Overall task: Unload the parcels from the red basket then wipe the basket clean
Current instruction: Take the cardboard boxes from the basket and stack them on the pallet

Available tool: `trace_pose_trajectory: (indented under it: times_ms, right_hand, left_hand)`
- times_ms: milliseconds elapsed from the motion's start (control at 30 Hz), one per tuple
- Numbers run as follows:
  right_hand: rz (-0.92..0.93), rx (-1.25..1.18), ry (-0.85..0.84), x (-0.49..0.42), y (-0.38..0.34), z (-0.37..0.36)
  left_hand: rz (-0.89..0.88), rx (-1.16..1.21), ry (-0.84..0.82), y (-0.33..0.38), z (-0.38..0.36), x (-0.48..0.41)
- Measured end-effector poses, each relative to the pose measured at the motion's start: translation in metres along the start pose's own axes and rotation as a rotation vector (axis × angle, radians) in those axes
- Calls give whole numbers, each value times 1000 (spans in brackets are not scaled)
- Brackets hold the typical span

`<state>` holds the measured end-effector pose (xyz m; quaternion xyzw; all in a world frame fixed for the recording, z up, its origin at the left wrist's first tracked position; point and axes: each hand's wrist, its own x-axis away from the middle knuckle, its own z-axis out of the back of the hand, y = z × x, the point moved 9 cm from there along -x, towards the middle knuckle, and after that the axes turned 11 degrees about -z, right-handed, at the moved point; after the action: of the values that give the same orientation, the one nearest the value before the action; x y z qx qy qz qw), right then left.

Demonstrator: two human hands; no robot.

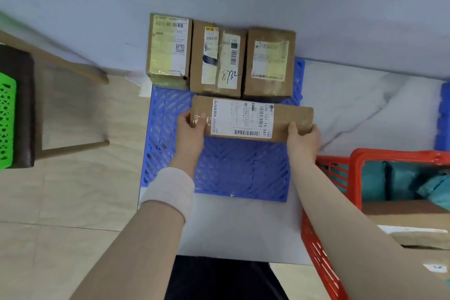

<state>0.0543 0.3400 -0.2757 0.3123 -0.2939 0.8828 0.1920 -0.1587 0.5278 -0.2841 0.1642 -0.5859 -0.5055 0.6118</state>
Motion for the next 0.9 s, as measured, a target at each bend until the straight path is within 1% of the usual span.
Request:
trace_pose_trajectory:
  times_ms: [100, 233, 433, 533, 700, 900]
  right_hand:
    - [-31, -9, -4, -4, 1, -5]
    - [-20, -23, -22, 4, -1, -7]
    - [44, 1, -138, 37, -5, -40]
    - [59, 13, -170, 49, -9, -59]
    - [80, 31, -194, 45, -9, -81]
    - [130, 34, -129, 38, -5, -88]
  left_hand:
    - [10, -6, 9, 0, 0, -3]
    - [20, -26, 23, 1, 11, -3]
    - [23, 9, 116, -4, 59, -16]
    - [22, 8, 137, -11, 79, -32]
    - [5, -6, 96, -17, 81, -62]
    - [-33, -105, 50, -25, 72, -74]
